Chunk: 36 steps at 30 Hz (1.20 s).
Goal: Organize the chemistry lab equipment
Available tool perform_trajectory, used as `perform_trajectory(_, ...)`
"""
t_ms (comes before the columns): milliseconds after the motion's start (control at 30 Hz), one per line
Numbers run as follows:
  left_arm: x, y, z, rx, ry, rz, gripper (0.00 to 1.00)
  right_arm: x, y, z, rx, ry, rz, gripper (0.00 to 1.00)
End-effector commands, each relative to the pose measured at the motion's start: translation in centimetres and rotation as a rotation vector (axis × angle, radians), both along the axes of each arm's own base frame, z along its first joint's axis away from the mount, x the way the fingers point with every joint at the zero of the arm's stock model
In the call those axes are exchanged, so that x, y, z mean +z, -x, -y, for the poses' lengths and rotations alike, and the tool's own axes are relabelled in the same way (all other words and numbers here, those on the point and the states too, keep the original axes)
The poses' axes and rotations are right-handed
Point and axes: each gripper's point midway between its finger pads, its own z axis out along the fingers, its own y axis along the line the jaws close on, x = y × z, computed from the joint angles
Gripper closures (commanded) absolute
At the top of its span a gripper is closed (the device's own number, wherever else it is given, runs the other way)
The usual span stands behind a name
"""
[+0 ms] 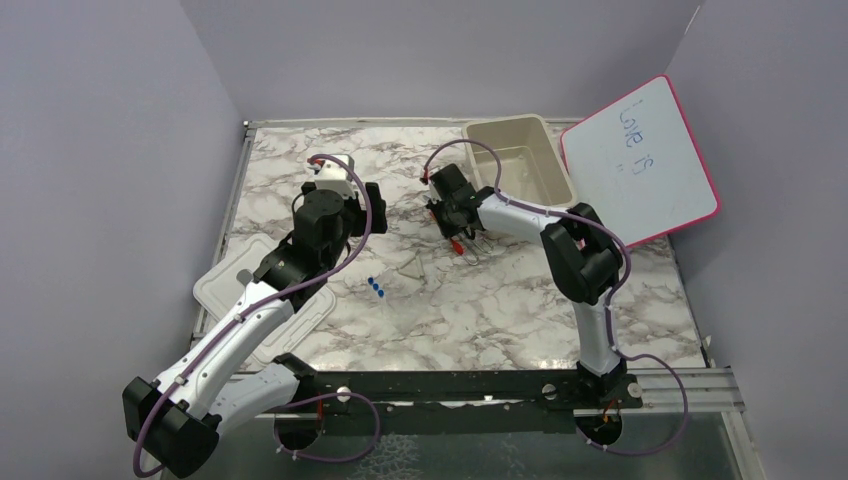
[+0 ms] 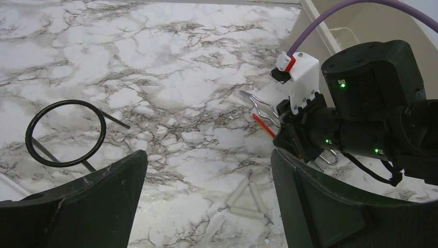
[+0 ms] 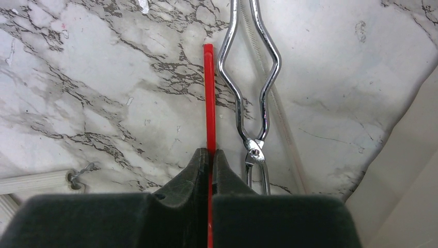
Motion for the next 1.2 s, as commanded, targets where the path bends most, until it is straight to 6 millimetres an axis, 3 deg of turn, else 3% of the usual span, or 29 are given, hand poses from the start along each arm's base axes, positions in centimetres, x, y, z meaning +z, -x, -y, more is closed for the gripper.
perform_trajectory(0, 0.2, -0.2, -0.4, 0.014, -0.008, 0.012, 0.08, 1.6, 0.3, -1.0, 0.034, -0.05, 0.014, 0.99)
perform_trajectory(167, 0.2, -0.2, -0.3, 0.012, -0.007, 0.013, 0.08, 8.5, 0.2, -2.3, 0.069, -0.203, 0.138, 0.99)
perform_trajectory(300, 0.6, 0.0, 0.0, -0.013, 0.006, 0.031, 0.08, 14.7, 0.0, -1.9, 0.051, -0.291, 0.277, 0.99)
perform_trajectory(467, 0.9, 0.1, -0.1, -0.012, 0.01, 0.044, 0.08, 21.8, -0.9, 0.7, -0.04, -0.321, 0.461, 0.99)
perform_trajectory(633, 1.0, 0.1, -0.1, -0.015, 0.012, 0.046, 0.08, 25.8, -2.3, 4.5, -0.134, -0.332, 0.574, 0.99)
perform_trajectory(767, 1.0, 0.2, -0.1, -0.015, 0.011, 0.046, 0.08, 26.4, -4.1, 8.4, -0.226, -0.34, 0.583, 0.99)
perform_trajectory(867, 1.1, 0.2, -0.2, -0.012, 0.012, 0.048, 0.08, 25.3, -5.7, 11.5, -0.312, -0.328, 0.562, 0.99)
perform_trajectory(1000, 1.0, 0.1, -0.1, -0.012, 0.01, 0.045, 0.08, 22.0, -7.4, 14.6, -0.413, -0.293, 0.489, 0.99)
perform_trajectory(1167, 0.9, 0.1, 0.0, -0.017, 0.009, 0.04, 0.08, 16.5, -8.6, 14.7, -0.412, -0.253, 0.35, 0.99)
